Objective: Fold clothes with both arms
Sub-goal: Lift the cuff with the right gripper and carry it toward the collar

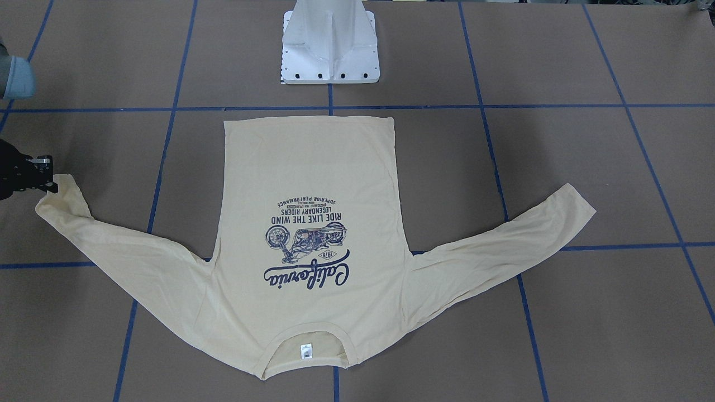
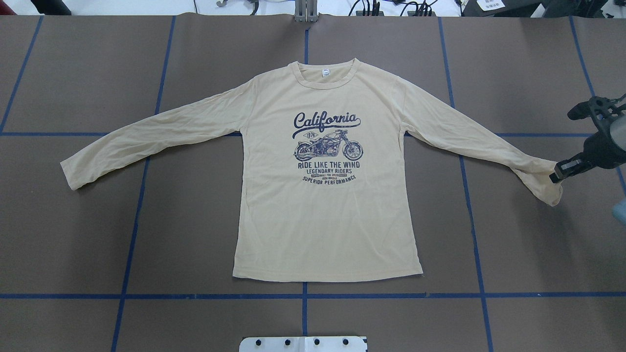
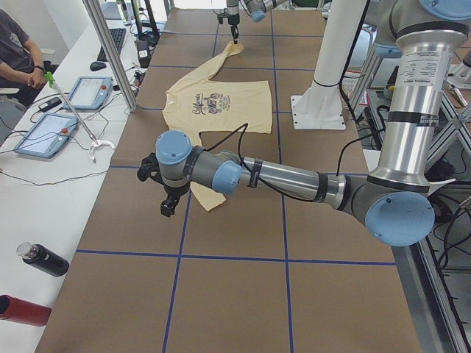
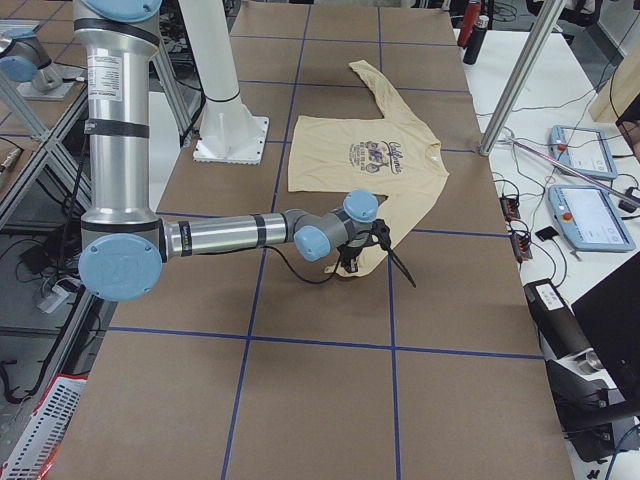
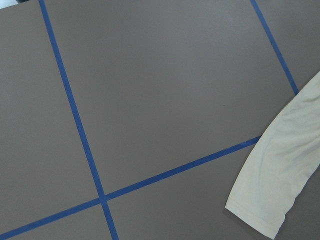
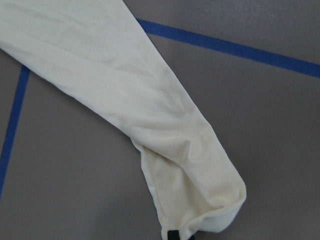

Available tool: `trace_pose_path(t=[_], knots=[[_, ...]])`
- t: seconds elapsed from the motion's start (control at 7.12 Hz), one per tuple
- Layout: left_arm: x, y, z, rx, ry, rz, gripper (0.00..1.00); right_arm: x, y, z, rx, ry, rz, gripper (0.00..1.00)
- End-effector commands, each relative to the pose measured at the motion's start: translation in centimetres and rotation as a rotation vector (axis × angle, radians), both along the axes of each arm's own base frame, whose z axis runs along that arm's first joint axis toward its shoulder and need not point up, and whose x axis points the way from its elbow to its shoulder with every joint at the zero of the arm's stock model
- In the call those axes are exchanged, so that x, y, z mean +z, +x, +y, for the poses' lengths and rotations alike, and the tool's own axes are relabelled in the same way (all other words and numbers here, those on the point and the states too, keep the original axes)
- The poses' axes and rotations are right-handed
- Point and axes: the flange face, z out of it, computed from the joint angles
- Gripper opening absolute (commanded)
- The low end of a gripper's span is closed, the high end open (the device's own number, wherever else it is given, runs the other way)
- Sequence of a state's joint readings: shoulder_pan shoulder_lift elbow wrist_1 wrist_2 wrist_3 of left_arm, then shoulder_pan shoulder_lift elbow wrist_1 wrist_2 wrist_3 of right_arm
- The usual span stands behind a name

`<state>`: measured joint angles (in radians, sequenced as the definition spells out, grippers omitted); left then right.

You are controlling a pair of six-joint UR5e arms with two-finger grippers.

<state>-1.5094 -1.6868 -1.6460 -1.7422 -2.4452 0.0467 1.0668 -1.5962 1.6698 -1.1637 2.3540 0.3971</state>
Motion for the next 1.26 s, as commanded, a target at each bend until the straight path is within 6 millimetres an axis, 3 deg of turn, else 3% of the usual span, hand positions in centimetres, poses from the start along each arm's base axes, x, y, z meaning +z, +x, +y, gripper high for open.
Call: trace_pose_path(t=[0.0,0.42,0.7,0.84,1.12], knots=[[-0.3,0.0,-0.1,0.000,0.003,0.002,1.00,-5.9,-1.4,-2.4,0.032,0.006,-0.083,0.00],[-0.1,0.0,-0.3,0.000,0.000,0.002,1.00,-19.0,-4.4,-6.8,0.094,-0.135,-0.282,0.00],[0.7,0.0,-0.5,0.001,-0.014,0.000,1.00,-29.8,-6.7,-10.3,0.172,-0.239,-0.364,0.00],[0.7,0.0,-0.5,0.000,-0.015,0.000,1.00,-33.6,-7.9,-12.3,0.198,-0.284,-0.385,0.00],[1.0,-0.1,-0.4,0.000,-0.019,0.000,1.00,-41.0,-11.4,-18.4,0.233,-0.343,-0.392,0.00]])
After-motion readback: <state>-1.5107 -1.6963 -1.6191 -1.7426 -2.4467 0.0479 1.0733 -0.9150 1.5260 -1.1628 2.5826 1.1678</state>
